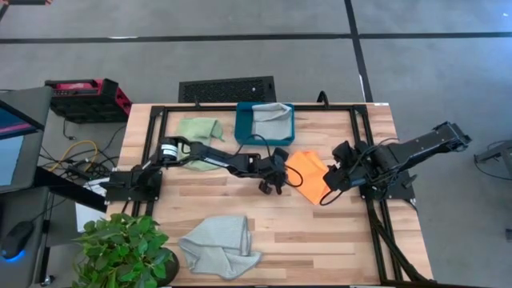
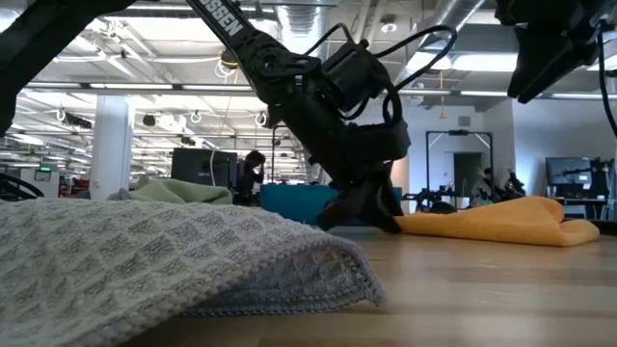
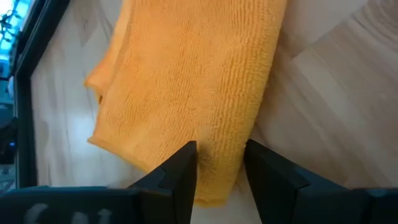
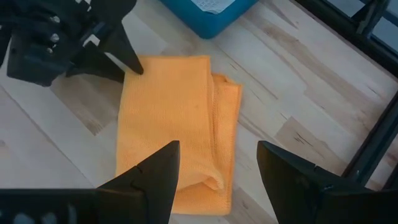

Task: Fold microfiber towels
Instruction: Put the folded orange towel into the blue bin

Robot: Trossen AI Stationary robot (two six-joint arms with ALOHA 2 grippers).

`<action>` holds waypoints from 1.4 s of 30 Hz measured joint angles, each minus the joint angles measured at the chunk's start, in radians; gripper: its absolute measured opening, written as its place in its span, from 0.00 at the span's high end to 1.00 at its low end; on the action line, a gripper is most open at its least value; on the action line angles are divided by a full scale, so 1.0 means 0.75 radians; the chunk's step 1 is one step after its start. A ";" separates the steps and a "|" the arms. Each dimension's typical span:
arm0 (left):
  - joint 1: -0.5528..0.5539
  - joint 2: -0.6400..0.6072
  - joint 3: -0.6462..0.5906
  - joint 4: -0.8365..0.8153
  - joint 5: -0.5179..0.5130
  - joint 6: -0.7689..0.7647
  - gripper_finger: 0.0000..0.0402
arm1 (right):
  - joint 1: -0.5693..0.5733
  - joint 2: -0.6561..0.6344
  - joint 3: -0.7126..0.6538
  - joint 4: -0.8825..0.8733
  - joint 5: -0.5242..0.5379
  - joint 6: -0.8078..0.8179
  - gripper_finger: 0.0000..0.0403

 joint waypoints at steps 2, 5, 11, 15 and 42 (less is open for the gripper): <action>-0.001 0.000 0.000 0.002 -0.023 0.001 0.68 | 0.000 0.001 0.000 0.003 0.000 -0.001 0.41; -0.001 -0.002 0.001 -0.004 -0.083 0.001 0.68 | 0.000 0.001 0.000 0.003 0.000 0.000 0.41; 0.001 0.000 0.004 -0.016 -0.140 0.023 0.68 | 0.000 0.001 0.000 0.007 0.000 -0.001 0.41; 0.001 0.001 0.004 -0.016 -0.135 0.073 0.68 | 0.001 0.001 0.000 0.007 -0.001 0.000 0.41; -0.075 0.001 0.273 -0.817 -0.107 -0.588 1.00 | 0.307 0.412 -0.083 0.588 -0.086 -0.482 0.41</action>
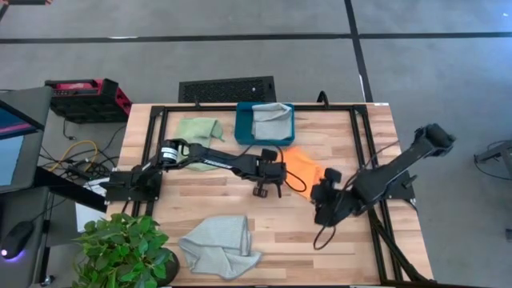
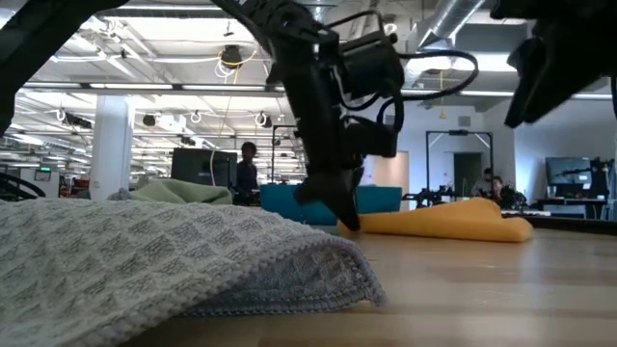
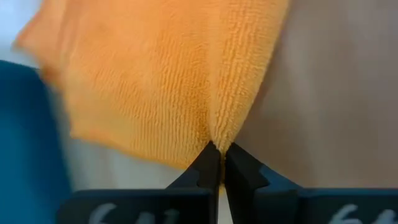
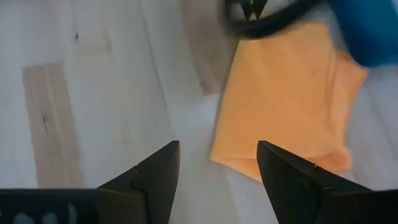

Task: Fold microfiber towels
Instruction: Put the folded orange towel into the blue bin

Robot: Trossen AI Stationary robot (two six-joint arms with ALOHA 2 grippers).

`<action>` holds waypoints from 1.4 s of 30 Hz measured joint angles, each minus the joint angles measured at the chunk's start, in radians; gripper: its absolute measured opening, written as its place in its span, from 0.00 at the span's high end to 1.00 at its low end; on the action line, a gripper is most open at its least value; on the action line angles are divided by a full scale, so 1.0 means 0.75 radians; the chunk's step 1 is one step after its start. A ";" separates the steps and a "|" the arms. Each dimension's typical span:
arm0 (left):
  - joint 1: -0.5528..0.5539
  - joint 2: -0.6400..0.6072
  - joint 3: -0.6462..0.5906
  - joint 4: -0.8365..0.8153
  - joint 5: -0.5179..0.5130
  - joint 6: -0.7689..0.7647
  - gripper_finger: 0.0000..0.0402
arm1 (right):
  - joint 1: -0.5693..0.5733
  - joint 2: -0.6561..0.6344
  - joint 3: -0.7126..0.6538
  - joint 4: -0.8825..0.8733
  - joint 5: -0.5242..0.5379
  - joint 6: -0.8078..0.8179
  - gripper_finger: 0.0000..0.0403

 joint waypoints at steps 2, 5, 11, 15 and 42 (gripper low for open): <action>-0.001 0.001 0.037 -0.049 0.076 -0.032 1.00 | 0.020 0.097 0.000 0.033 0.005 -0.009 0.41; -0.001 0.001 0.078 -0.098 0.159 -0.060 1.00 | 0.035 0.239 0.000 0.053 0.006 -0.006 0.41; -0.013 0.001 0.096 -0.112 0.168 -0.066 1.00 | 0.029 0.431 0.000 0.075 0.019 0.002 0.41; -0.014 0.001 0.096 -0.116 0.194 -0.070 1.00 | 0.002 0.509 0.000 0.071 0.026 0.002 0.41; -0.014 -0.002 0.098 -0.196 0.227 -0.082 1.00 | -0.173 0.599 -0.003 0.016 0.043 -0.008 0.94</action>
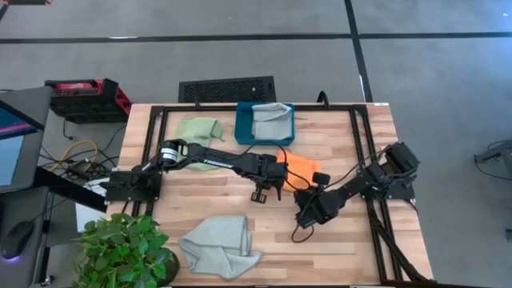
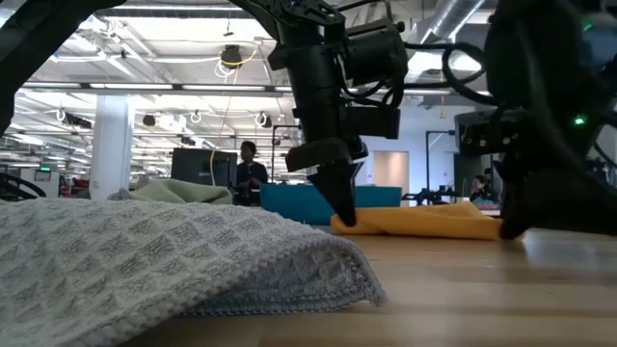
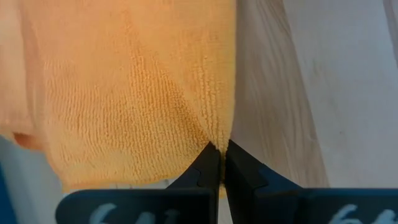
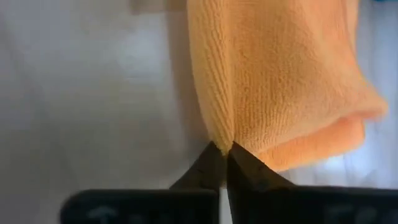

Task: Fold microfiber towels
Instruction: Put the folded orange towel into the blue bin

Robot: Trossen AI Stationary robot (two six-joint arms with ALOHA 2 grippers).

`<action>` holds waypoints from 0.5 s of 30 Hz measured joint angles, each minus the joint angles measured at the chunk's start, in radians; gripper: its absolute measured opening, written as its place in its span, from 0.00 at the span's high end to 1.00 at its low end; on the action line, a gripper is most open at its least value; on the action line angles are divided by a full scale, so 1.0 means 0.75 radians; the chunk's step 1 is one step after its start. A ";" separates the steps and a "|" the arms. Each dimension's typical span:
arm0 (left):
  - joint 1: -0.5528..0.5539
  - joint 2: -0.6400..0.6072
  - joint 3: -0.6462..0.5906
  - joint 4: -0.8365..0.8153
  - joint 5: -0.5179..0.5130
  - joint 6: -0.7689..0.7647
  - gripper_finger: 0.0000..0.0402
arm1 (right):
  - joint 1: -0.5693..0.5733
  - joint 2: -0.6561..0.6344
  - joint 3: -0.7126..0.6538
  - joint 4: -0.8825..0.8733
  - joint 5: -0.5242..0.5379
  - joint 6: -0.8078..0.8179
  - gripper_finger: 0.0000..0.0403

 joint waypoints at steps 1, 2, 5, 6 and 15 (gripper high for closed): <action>0.000 0.000 0.000 -0.008 0.000 -0.024 1.00 | -0.001 0.000 0.001 -0.004 0.001 -0.003 0.96; 0.000 -0.002 0.001 -0.020 0.000 -0.054 1.00 | -0.001 0.000 0.008 -0.011 0.003 -0.011 0.96; 0.000 -0.027 0.002 -0.061 0.000 -0.125 1.00 | 0.002 0.000 0.049 -0.051 0.004 -0.039 0.96; 0.000 -0.037 0.002 -0.073 -0.001 -0.145 1.00 | 0.002 0.000 0.065 -0.072 0.007 -0.056 0.96; -0.001 -0.195 0.002 -0.163 -0.179 -0.273 1.00 | -0.007 -0.002 0.252 -0.420 0.178 -0.105 0.98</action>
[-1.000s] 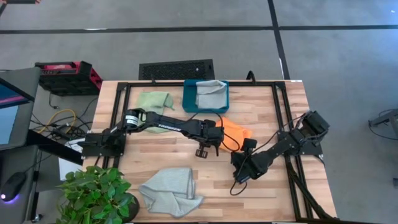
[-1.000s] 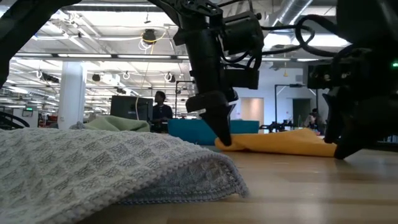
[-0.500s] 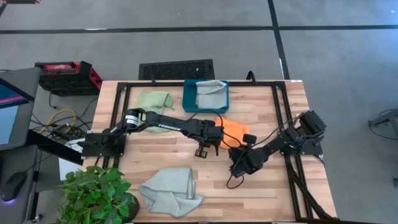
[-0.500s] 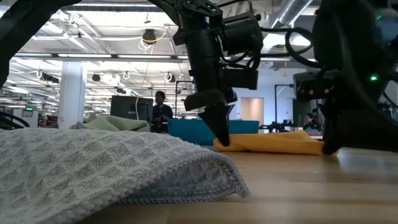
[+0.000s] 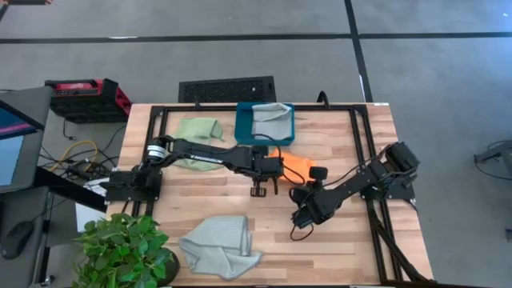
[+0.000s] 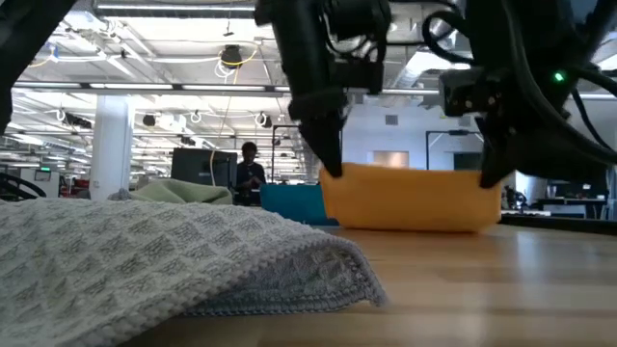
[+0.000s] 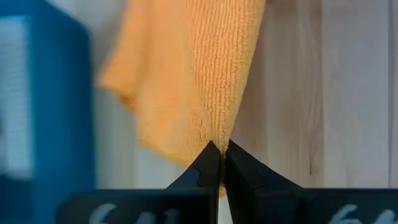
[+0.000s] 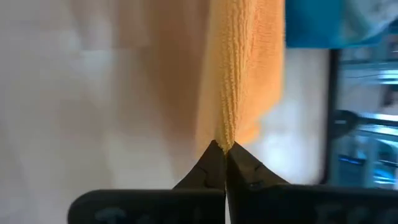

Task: Fold microfiber towels
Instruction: Put the folded orange towel into the blue bin

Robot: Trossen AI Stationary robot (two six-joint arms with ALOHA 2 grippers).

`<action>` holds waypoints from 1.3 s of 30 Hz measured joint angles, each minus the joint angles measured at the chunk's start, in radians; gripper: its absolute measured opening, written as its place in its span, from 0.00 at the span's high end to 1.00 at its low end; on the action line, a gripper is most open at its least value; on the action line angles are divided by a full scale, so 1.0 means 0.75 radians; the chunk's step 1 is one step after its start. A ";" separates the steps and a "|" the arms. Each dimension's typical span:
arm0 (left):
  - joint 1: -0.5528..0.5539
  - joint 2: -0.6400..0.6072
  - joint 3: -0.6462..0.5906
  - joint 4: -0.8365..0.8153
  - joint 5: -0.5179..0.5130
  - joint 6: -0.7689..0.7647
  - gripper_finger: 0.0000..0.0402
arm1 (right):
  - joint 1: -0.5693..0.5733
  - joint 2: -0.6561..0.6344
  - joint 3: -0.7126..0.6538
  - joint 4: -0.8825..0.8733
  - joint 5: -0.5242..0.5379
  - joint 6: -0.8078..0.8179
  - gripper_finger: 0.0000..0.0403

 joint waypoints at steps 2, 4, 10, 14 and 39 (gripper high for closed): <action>0.000 -0.045 0.000 -0.024 -0.031 -0.028 1.00 | -0.009 -0.008 0.042 -0.082 0.061 0.000 0.99; 0.000 -0.090 0.000 -0.055 -0.075 -0.067 1.00 | -0.024 -0.031 0.082 -0.127 0.108 0.000 0.99; 0.000 -0.193 0.000 -0.198 -0.269 -0.177 1.00 | -0.116 -0.190 0.124 -0.077 0.182 -0.081 0.99; 0.013 -0.246 0.001 -0.243 -0.347 -0.195 1.00 | -0.238 -0.316 0.124 0.048 0.121 -0.253 0.99; 0.432 -0.305 -0.002 -0.194 -0.414 -0.183 1.00 | -1.057 -0.399 0.124 0.751 -0.385 -1.201 0.98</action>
